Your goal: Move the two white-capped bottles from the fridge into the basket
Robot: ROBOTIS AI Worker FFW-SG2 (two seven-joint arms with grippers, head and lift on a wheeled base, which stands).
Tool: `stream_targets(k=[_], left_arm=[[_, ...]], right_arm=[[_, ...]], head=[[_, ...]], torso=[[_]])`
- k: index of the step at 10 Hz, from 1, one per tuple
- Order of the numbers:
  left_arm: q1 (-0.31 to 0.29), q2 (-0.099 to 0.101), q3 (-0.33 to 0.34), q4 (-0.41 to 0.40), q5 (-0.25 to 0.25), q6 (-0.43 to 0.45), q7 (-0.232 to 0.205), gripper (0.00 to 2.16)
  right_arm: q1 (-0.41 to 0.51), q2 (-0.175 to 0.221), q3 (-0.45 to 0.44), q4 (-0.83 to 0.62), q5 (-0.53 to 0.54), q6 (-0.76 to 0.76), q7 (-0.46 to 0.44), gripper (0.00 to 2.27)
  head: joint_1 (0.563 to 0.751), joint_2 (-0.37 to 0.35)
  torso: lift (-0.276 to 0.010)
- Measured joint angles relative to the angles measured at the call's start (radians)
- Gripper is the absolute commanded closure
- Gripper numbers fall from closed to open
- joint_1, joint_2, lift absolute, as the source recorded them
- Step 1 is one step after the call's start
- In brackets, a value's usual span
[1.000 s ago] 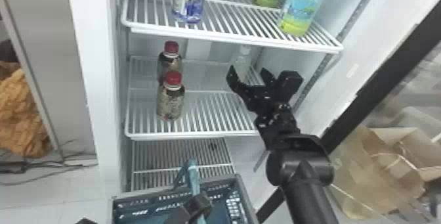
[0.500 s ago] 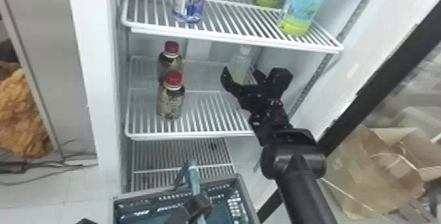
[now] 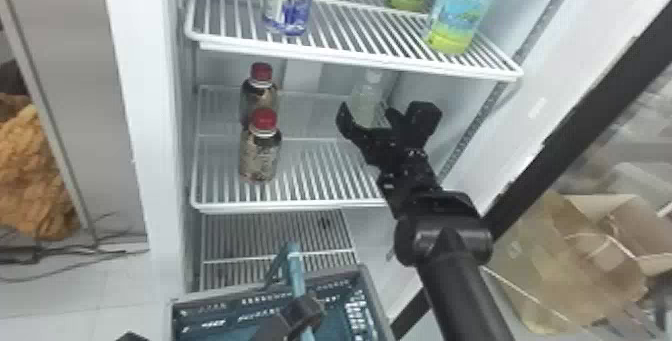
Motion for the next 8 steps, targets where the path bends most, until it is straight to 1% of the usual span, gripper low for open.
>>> stream_targets(k=[1,2,3,4,8], left_arm=[[0.000,0.000,0.000,0.000,0.002,-0.003,0.000,1.12],[0.000,0.000,0.000,0.000,0.002,-0.004,0.000,1.11],[-0.001,0.000,0.000,0.000,0.002,-0.005,0.000,1.12],[-0.002,0.000,0.000,0.000,0.002,-0.005,0.000,1.11],[-0.001,0.000,0.000,0.000,0.000,-0.006,0.000,1.11]], right_arm=[[-0.010,0.000,0.004,0.016,0.005,-0.008,0.000,0.13],[-0.021,-0.002,0.009,0.032,0.010,-0.016,0.000,0.30],[-0.032,-0.004,0.012,0.047,0.011,-0.019,0.001,0.74],[-0.041,-0.006,0.014,0.062,0.007,-0.019,0.001,0.91],[-0.044,-0.009,0.014,0.069,0.000,-0.045,0.000,0.91]], head=[[0.695,-0.350],[0.695,-0.350],[0.695,-0.350],[0.695,-0.350],[0.695,-0.350]], torso=[[-0.260],[-0.260],[-0.260],[-0.260],[-0.260]])
